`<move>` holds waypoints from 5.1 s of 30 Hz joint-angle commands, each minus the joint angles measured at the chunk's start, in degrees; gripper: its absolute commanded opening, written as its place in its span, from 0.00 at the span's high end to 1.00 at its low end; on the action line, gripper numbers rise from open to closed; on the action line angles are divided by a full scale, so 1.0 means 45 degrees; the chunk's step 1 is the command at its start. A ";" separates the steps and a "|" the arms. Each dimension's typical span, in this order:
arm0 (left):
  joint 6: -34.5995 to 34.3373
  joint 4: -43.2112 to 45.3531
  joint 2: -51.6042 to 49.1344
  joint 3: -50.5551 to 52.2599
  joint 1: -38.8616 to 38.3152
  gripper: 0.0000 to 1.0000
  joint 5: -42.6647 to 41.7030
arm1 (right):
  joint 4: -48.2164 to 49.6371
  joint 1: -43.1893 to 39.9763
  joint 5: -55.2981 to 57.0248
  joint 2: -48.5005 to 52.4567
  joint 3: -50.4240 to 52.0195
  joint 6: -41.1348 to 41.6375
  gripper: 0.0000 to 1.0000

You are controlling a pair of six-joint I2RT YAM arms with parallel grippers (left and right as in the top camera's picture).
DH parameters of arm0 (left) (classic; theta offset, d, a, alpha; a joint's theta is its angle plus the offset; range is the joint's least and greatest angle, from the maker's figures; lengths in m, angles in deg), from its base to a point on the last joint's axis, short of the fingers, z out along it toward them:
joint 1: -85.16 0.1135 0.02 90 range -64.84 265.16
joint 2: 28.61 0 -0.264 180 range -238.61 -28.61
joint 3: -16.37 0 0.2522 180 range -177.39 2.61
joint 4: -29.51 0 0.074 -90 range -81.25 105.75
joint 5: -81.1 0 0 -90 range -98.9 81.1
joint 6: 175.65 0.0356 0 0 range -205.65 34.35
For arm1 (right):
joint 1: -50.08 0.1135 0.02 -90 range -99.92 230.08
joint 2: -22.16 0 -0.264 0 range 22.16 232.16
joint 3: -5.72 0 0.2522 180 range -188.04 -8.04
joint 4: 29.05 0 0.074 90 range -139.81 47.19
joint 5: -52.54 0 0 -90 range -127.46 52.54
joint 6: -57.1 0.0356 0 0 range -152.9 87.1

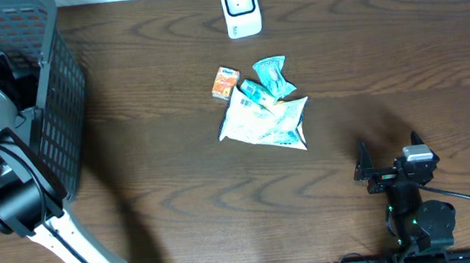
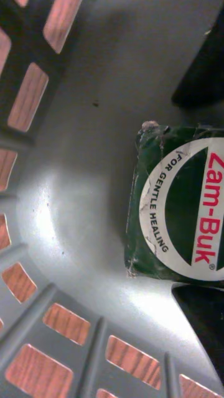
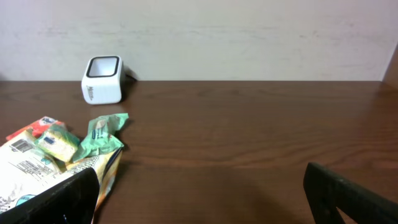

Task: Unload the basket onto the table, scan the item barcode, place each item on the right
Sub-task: 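Reach the left gripper into the basket and grasp the green Zam-Buk box, then carry the Zam-Buk box under the scanner and release it, then retract the left arm to rest and reach the right gripper toward the yellow bag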

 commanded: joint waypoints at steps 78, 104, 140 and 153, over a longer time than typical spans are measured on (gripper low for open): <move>-0.5309 -0.8893 0.2001 0.0189 -1.1210 0.02 0.0272 | -0.0053 0.0063 0.0015 -0.0068 0.0019 -0.0102 0.01; -0.7383 -1.3177 1.0520 -0.0845 -0.9102 0.02 0.0588 | -0.0053 0.0063 0.0015 -0.0068 0.0019 -0.0102 0.01; -0.7966 -1.4353 1.0511 -0.0704 -0.6839 0.02 0.0646 | 0.4036 0.0063 -0.6334 0.2516 -0.4843 0.7713 0.01; -0.7966 -1.4353 1.0511 -0.0704 -0.6839 0.02 0.0646 | -0.7878 0.0928 -0.9321 1.5008 -1.5319 0.0330 0.01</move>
